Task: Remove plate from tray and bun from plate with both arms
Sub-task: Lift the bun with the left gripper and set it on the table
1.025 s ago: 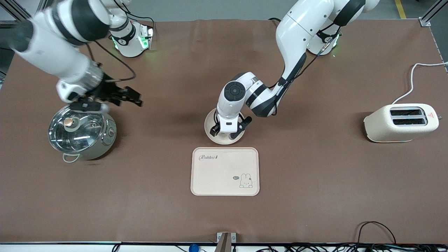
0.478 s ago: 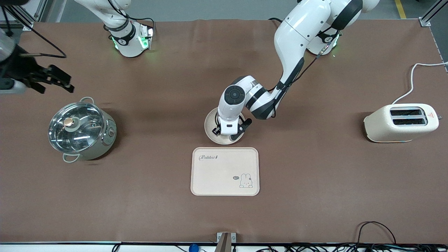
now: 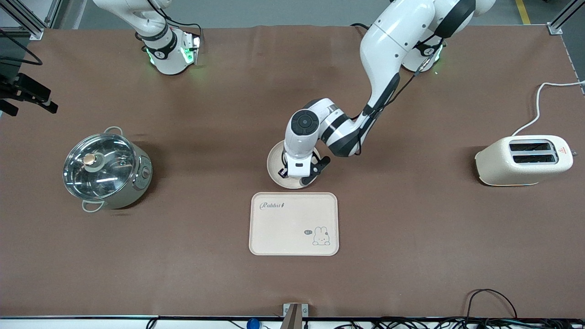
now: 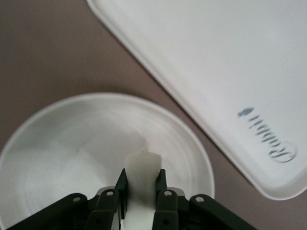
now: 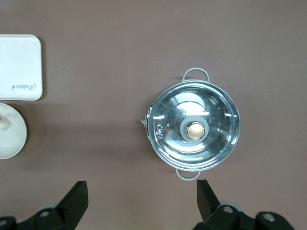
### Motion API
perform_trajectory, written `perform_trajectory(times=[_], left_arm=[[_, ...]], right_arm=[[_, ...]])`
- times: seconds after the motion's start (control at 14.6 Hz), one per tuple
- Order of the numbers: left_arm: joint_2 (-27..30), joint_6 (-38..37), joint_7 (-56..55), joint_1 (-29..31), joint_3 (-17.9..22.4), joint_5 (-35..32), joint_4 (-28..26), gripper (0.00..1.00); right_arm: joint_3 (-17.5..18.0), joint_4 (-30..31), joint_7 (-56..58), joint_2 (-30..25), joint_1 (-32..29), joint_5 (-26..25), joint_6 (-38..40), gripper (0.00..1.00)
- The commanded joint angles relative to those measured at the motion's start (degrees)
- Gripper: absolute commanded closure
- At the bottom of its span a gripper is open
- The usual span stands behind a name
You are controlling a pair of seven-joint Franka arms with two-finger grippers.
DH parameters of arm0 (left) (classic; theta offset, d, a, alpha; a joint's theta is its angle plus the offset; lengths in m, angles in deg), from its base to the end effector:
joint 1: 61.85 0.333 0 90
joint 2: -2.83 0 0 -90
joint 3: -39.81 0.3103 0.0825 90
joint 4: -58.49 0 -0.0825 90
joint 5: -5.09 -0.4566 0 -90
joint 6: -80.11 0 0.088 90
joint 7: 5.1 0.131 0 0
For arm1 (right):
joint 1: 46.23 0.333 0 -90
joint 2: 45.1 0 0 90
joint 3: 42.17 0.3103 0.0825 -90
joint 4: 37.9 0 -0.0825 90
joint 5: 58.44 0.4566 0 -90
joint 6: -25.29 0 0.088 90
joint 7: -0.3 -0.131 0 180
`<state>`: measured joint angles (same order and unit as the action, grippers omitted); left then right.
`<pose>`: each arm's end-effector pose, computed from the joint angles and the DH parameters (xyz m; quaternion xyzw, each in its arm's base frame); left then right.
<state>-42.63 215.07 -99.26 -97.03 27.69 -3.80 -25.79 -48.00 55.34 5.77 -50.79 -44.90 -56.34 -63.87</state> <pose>0.5512 -0.5591 0.1514 0.9226 0.3813 0.0035 0.0573 0.5941 -0.0445 0.6232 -0.9996 -0.0092 -0.0158 0.0221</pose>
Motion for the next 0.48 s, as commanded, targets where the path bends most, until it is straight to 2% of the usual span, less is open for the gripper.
perform_trajectory(times=[0.0,0.2,0.41], left_arm=[[5.63,-4.80,3.70,4.40,-0.01,-3.32,-0.62,0.75],[8.98,-8.21,12.37,11.43,-0.09,-2.80,-0.89,0.75],[8.19,-9.02,24.95,21.10,-0.45,-2.62,-1.41,0.74]], right_arm=[[2.56,-2.01,-2.91,0.51,0.00,-3.59,1.71,0.00],[2.66,-2.81,-3.35,0.59,-0.36,-3.77,4.35,0.00],[2.31,-3.42,-2.74,0.77,-0.36,-4.56,4.35,0.00]])
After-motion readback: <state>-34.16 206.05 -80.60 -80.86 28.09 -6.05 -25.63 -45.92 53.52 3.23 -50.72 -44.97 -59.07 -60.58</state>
